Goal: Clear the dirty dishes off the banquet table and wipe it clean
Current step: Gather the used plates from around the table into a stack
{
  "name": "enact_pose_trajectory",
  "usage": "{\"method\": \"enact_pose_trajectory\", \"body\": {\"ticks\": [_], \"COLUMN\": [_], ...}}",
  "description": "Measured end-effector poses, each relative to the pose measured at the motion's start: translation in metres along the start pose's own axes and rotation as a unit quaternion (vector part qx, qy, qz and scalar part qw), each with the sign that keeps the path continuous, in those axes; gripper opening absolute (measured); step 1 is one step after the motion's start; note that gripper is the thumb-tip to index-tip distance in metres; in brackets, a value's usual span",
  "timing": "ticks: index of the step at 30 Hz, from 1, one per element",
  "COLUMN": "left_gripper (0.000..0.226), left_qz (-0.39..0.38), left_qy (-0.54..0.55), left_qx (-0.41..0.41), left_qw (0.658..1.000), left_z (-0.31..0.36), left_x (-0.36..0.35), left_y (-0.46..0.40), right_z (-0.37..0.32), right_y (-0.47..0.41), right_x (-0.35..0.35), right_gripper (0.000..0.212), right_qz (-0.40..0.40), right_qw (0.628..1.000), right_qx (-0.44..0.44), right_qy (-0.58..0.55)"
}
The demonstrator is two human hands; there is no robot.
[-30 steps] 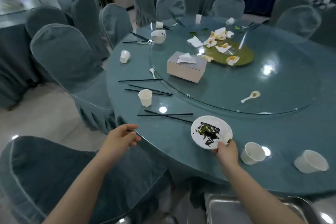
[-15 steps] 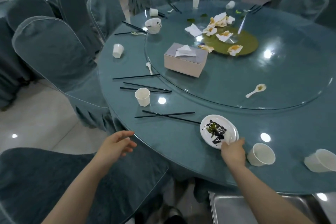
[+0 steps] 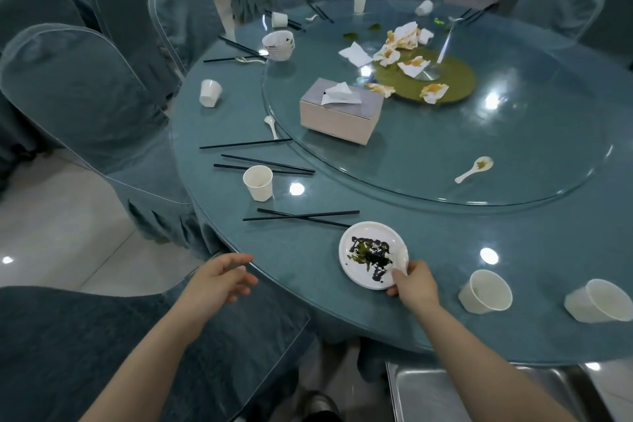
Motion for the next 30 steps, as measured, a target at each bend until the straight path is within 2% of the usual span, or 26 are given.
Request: {"method": "enact_pose_trajectory", "body": {"ticks": [4,8,15,23,26,30], "left_gripper": [0.022,0.021,0.020,0.027,0.030,0.027], "left_qz": [-0.008,-0.020,-0.037,-0.079,-0.102,-0.121], "left_qy": [0.000,0.005,0.000,-0.029,-0.049,-0.068], "left_qx": [0.002,-0.005,-0.021,-0.032,-0.015,-0.033], "left_qw": [1.000,1.000,0.999,0.996,0.993,0.990], "left_z": [0.002,0.013,0.037,0.054,0.053,0.052], "left_x": [-0.008,-0.017,-0.034,-0.036,-0.036,-0.033], "left_y": [-0.004,-0.008,-0.014,-0.007,-0.002,0.003], "right_z": [-0.007,-0.017,-0.059,-0.114,-0.126,-0.131], "right_y": [0.003,0.010,0.028,0.069,0.084,0.103], "right_x": [-0.021,-0.017,-0.011,-0.026,-0.033,-0.045], "right_gripper": [0.016,0.015,0.017,0.017,0.020,0.022], "right_qz": [-0.076,-0.081,-0.117,-0.160,-0.178,-0.197], "right_qw": [0.996,0.989,0.972,0.961,0.956,0.951], "right_qx": [-0.024,-0.019,0.041,0.092,0.098,0.099], "right_qy": [-0.049,-0.122,-0.200,-0.208,-0.210,-0.217]}}
Point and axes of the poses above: each hand's wrist, its own y-axis away from the middle knuckle, its own x-axis out of the back of the hand, z = x × y, the point moved 9 cm from there along -y, towards the middle knuckle, and after that the axes turned 6 degrees about x, right-handed, at the moved point
